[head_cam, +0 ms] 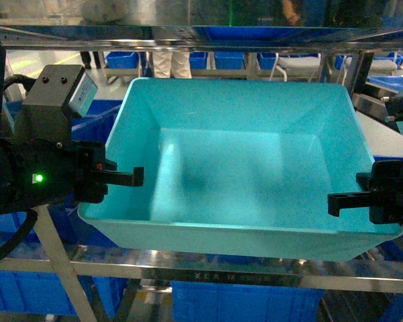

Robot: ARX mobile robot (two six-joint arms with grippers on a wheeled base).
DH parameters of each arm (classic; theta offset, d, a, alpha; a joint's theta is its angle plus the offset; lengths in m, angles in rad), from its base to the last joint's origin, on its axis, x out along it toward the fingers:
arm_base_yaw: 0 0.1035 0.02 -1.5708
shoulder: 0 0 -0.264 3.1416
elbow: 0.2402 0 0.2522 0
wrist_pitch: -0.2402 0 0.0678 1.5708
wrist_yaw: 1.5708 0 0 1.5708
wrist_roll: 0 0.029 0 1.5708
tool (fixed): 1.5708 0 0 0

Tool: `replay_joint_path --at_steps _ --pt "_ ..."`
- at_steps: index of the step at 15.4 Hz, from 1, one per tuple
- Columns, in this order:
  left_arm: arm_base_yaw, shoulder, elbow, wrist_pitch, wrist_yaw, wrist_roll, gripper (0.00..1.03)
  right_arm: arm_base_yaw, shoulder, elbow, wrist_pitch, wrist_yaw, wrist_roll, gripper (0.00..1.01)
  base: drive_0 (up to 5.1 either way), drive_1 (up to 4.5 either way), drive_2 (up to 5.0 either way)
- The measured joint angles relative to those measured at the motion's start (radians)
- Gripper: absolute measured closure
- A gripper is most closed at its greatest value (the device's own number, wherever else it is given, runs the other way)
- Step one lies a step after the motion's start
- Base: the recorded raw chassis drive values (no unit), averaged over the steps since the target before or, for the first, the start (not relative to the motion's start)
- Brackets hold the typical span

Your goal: Organize blue bins on left shelf correctly

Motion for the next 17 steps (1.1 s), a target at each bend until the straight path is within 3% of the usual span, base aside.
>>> replay_joint_path --at_steps 4,9,15,17 --pt "-0.006 -0.002 0.000 0.004 0.000 0.000 1.01 -0.006 0.000 -0.001 -0.002 0.001 0.000 0.99 0.0 0.00 0.0" --pt "0.001 -0.001 -0.002 -0.002 -0.001 0.000 1.01 0.001 0.000 -0.002 -0.001 -0.001 0.000 0.99 0.0 4.26 -4.3" --pt "0.000 0.000 0.001 -0.002 -0.001 0.000 1.01 0.000 0.001 0.000 -0.002 -0.001 0.000 0.99 0.0 0.20 -0.3" --pt "-0.006 0.025 0.025 -0.061 0.010 -0.002 1.01 0.000 0.026 0.014 -0.072 -0.015 -0.010 0.99 0.0 0.00 0.0"
